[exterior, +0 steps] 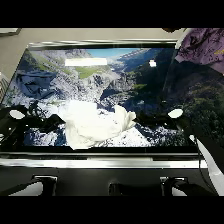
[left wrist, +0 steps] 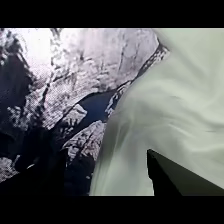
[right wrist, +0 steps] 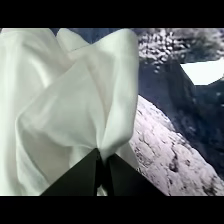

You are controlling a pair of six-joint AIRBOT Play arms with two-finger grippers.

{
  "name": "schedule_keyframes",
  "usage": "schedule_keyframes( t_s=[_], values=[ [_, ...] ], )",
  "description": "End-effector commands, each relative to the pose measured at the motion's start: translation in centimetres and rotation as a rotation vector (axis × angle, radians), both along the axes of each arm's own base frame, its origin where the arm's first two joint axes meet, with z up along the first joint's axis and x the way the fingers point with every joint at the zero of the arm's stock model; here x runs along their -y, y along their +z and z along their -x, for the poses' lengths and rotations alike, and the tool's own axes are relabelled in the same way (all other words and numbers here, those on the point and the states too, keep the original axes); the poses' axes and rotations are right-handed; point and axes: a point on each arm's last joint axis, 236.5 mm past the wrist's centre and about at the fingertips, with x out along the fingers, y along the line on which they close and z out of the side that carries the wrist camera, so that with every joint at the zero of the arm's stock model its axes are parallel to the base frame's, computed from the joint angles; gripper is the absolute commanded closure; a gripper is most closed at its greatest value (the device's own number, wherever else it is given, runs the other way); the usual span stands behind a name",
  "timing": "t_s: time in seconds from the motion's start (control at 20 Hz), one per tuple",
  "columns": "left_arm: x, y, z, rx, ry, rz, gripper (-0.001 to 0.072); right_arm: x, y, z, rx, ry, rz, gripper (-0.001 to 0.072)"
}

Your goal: Fold the clothes and pants, and hang the long-sleeved shirts on hangers.

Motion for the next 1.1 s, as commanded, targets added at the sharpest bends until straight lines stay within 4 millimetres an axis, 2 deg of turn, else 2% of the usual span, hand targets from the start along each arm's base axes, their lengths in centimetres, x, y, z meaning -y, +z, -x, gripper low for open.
schedule_keyframes(
  t_s=[0.0,0.1,0.15,0.2,0.25,0.35,0.45,0.5,0.6,0.7,0.75,0.8,0.9,1.0,1.05],
  values=[
    [0.9,-1.5,-0.7,0.003,0.006,0.003,0.0179,-0.2,0.2,0.4,-0.010,0.018,-0.007,0.0681],
    [2.0,-1.8,-1.5,0.016,0.025,0.024,0.0217,-0.4,0.2,0.8,-0.019,0.030,-0.013,0.0681],
    [2.8,-1.9,-2.1,0.023,0.045,0.046,0.0309,-0.5,0.2,1.0,-0.026,0.035,-0.017,0.0681],
    [3.3,-1.9,-2.6,0.030,0.050,0.056,0.0464,-0.6,0.3,1.2,-0.031,0.042,-0.020,0.0681],
    [3.6,-1.6,-3.0,0.042,0.041,0.056,0.0685,-0.7,0.3,1.4,-0.034,0.048,-0.024,0.0681],
    [3.8,0.2,-4.2,0.088,0.016,0.058,0.0693,-0.5,1.4,0.9,0.008,0.042,-0.015,0.0682],
    [3.1,4.3,-6.5,0.199,-0.023,0.025,0.0694,0.7,4.6,-1.1,0.139,0.054,0.060,0.0683],
    [2.4,7.2,-7.9,0.281,-0.042,-0.017,0.0695,1.5,7.0,-2.4,0.212,0.057,0.112,0.0683],
    [0.3,15.6,-10.5,0.485,-0.061,-0.151,0.0695,3.6,14.2,-5.2,0.409,0.043,0.235,0.0683],
    [-1.5,25.4,-11.5,0.701,-0.055,-0.278,0.0695,5.7,23.2,-6.3,0.621,0.019,0.343,0.0683],
    [-2.1,30.2,-11.1,0.801,-0.047,-0.331,0.0695,6.6,27.9,-5.9,0.724,0.002,0.391,0.0683],
    [-2.6,35.1,-10.0,0.900,-0.028,-0.380,0.0695,7.6,32.3,-4.8,0.822,-0.013,0.437,0.0683],
    [-3.3,42.8,-6.9,1.053,0.020,-0.450,0.0695,9.3,39.6,-1.5,0.992,-0.058,0.507,0.0682],
    [-3.4,48.9,-2.5,1.190,0.064,-0.492,0.0695,10.7,45.0,3.1,1.130,-0.110,0.548,0.0682],
    [-3.3,50.8,-0.5,1.240,0.079,-0.497,0.0694,11.1,47.0,5.4,1.188,-0.133,0.552,0.0682]
  ],
)
